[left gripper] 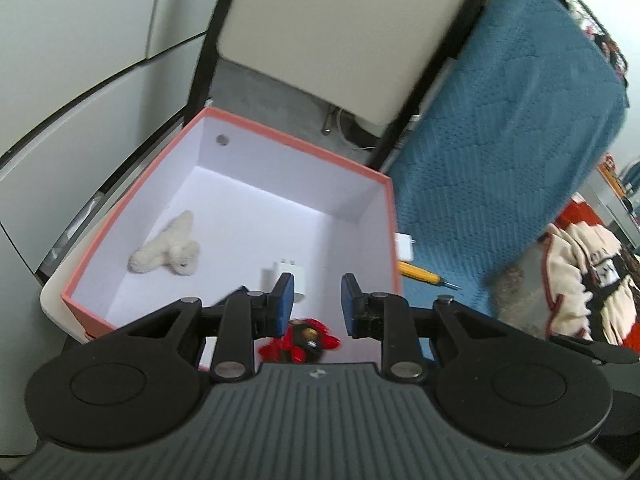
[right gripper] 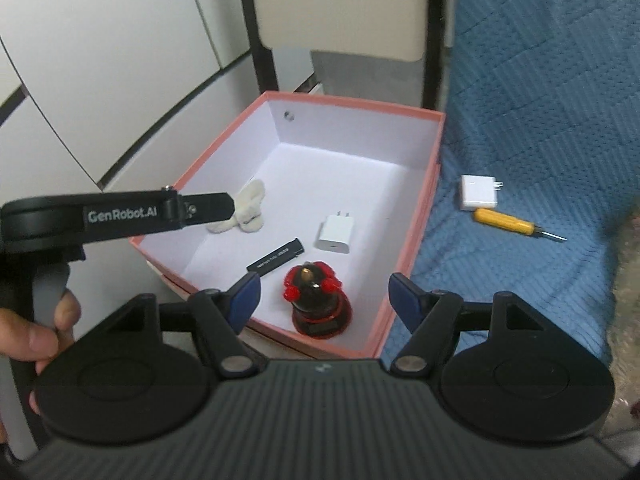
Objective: Organize rigid objects
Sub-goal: 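Release the USB stick into the box while the right gripper releases the figurine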
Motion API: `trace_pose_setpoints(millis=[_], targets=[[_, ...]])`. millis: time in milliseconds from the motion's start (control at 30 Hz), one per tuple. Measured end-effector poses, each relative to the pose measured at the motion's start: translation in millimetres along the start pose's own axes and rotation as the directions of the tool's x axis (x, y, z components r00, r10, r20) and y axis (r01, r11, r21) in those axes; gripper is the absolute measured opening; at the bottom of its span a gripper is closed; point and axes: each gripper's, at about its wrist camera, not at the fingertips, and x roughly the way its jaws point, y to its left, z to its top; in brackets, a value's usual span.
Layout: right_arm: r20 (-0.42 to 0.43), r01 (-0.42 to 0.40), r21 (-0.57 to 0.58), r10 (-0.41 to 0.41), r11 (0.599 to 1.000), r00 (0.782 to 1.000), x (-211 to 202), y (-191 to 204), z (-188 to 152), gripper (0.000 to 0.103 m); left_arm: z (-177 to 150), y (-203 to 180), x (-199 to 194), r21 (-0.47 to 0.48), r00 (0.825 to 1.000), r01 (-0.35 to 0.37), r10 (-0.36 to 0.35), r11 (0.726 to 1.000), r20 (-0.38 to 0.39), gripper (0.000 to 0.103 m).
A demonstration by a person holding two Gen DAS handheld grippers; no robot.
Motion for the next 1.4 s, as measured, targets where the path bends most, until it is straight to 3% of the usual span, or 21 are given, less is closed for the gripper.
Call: trace_pose_setpoints(millis=[367, 600, 767, 833, 1067, 1100, 1200, 1400], targets=[[0.105, 0.062, 0.040, -0.066, 0.997, 0.992, -71.9, -30.2, -45.5, 0.073, -45.2, -75.4, -48.3, 0.106, 0.998, 0.057, -0.061, 0.993, 0.036, 0.029], [0.143, 0.096, 0.076, -0.106, 0.992, 0.984, -107.8, -52.1, -78.5, 0.073, -74.9, -121.7, -68.7, 0.185, 0.994, 0.086, -0.096, 0.979, 0.046, 0.035], [0.171, 0.135, 0.107, -0.152, 0.985, 0.973, -131.7, -70.8, -101.8, 0.073, -95.2, -148.5, -78.2, 0.232, 0.991, 0.109, -0.123, 0.967, 0.050, 0.044], [0.181, 0.145, 0.131, -0.168, 0.981, 0.969, -140.3, -78.9, -111.1, 0.073, -103.8, -156.1, -82.6, 0.242, 0.990, 0.113, -0.129, 0.964, 0.051, 0.056], [0.225, 0.186, 0.153, -0.217, 0.971, 0.950, -160.6, -93.8, -139.8, 0.073, -121.0, -170.7, -95.4, 0.270, 0.989, 0.115, -0.136, 0.956, 0.059, 0.083], [0.226, 0.181, 0.155, -0.213, 0.971, 0.950, -161.2, -95.8, -142.2, 0.074, -123.4, -172.1, -96.2, 0.274, 0.988, 0.117, -0.139, 0.954, 0.061, 0.084], [0.246, 0.180, 0.173, -0.219, 0.968, 0.944, -164.2, -102.0, -150.0, 0.103, -127.7, -173.6, -94.6, 0.274, 0.988, 0.124, -0.145, 0.954, 0.059, 0.085], [0.282, 0.170, 0.197, -0.222, 0.966, 0.934, -164.1, -114.8, -162.1, 0.103, -137.2, -176.2, -80.5, 0.273, 0.988, 0.131, -0.149, 0.953, 0.044, 0.085]])
